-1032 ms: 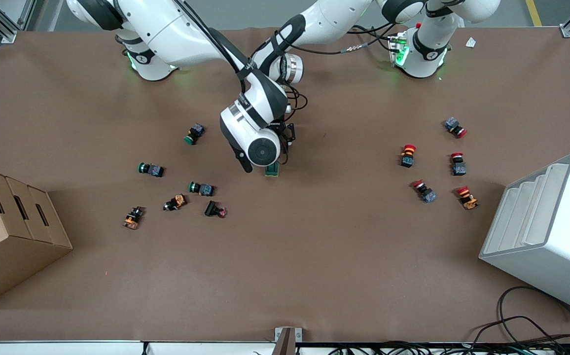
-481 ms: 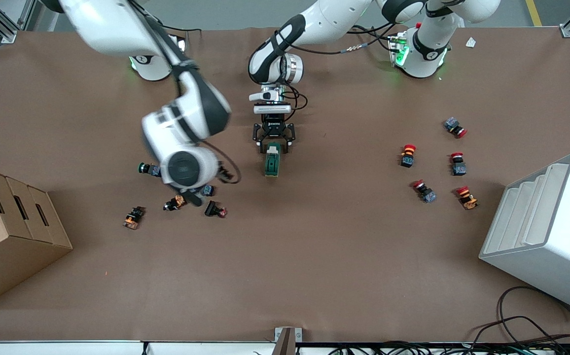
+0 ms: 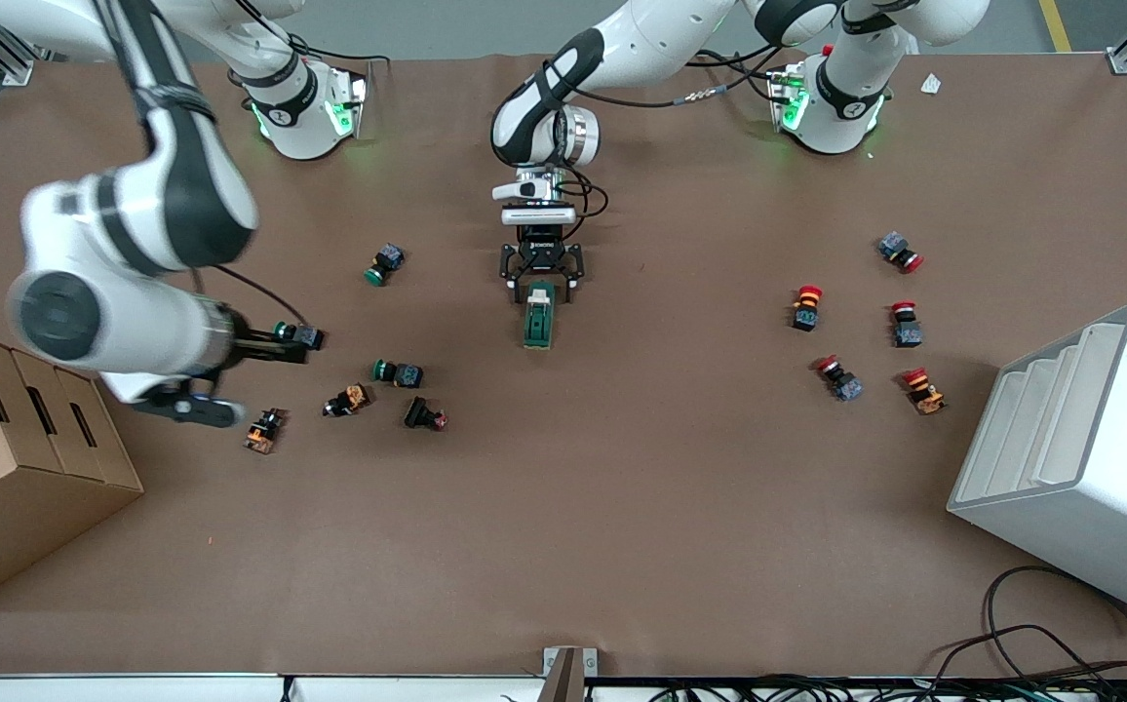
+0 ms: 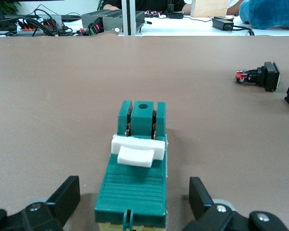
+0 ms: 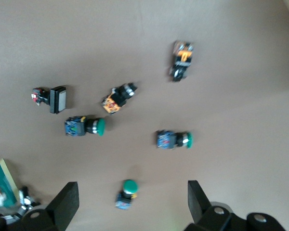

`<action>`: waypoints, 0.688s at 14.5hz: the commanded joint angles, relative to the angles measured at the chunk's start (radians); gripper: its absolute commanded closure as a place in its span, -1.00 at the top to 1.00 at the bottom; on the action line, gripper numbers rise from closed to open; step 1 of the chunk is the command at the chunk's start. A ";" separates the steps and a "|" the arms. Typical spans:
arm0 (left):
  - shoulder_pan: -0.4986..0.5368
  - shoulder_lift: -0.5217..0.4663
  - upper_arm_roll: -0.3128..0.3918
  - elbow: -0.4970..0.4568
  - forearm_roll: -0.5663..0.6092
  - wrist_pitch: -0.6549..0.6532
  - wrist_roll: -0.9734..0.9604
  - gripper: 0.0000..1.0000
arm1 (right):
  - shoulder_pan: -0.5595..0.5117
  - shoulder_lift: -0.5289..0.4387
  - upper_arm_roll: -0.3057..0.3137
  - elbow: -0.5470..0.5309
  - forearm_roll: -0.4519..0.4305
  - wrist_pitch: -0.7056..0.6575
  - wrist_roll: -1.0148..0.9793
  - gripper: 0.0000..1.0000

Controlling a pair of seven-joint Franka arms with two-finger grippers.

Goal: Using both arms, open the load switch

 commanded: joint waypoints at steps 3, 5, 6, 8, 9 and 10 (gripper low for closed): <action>-0.013 0.026 -0.006 0.009 -0.015 0.020 -0.041 0.99 | -0.147 -0.108 0.023 -0.046 -0.016 -0.028 -0.226 1.00; -0.012 0.024 -0.006 0.010 -0.015 0.020 -0.038 0.99 | -0.157 -0.108 0.023 -0.018 -0.014 -0.049 -0.226 1.00; -0.012 0.023 -0.008 0.010 -0.016 0.020 -0.036 0.99 | -0.157 -0.106 0.023 -0.001 -0.014 -0.060 -0.223 1.00; -0.012 0.021 -0.008 0.010 -0.016 0.020 -0.035 0.99 | -0.157 -0.102 0.023 0.046 -0.002 -0.077 -0.222 1.00; -0.012 0.017 -0.008 0.010 -0.018 0.020 -0.033 0.99 | -0.157 -0.101 0.023 0.063 -0.013 -0.092 -0.220 1.00; -0.012 0.015 -0.008 0.010 -0.025 0.020 -0.030 0.99 | -0.164 -0.098 0.023 0.094 0.001 -0.103 -0.225 1.00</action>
